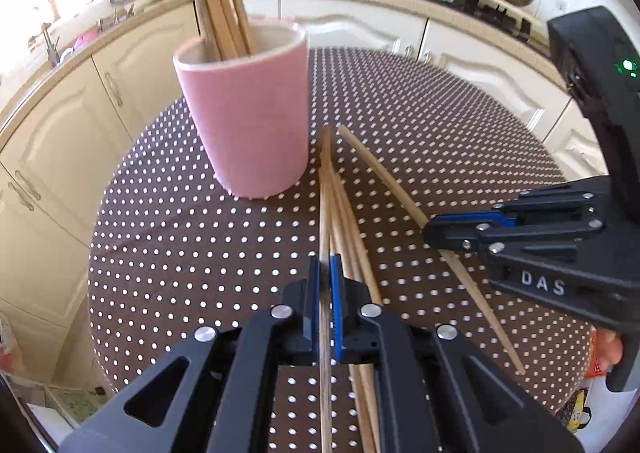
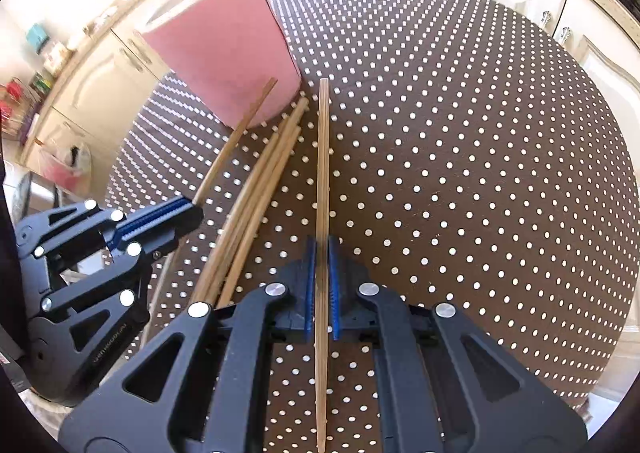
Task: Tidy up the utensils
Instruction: 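Lift the held chopsticks with both tools and carry them above the cup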
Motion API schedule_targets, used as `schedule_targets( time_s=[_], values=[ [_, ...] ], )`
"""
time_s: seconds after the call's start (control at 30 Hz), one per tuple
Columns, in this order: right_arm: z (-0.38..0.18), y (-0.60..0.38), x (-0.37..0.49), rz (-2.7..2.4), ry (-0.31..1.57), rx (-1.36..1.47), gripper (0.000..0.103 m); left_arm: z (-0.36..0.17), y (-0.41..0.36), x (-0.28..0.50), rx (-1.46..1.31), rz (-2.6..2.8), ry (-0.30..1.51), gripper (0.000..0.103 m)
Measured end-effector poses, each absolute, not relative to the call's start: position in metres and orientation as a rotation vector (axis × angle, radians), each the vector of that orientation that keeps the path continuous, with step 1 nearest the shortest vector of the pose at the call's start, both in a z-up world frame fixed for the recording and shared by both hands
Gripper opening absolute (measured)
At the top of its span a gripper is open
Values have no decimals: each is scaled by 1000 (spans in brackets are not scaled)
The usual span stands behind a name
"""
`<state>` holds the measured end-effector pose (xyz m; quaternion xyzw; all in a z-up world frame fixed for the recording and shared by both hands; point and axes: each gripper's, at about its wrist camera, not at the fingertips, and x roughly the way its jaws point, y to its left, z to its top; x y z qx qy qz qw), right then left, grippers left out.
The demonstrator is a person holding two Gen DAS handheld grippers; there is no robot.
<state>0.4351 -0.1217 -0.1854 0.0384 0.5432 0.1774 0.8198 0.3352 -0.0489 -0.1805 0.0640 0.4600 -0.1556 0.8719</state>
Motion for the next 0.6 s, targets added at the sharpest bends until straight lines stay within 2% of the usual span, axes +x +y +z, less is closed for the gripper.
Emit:
schedule_targets(
  time_s=[0.6],
  values=[
    [-111, -162, 346, 469, 780, 192, 7, -87, -16, 275, -43, -330, 540, 5]
  ],
)
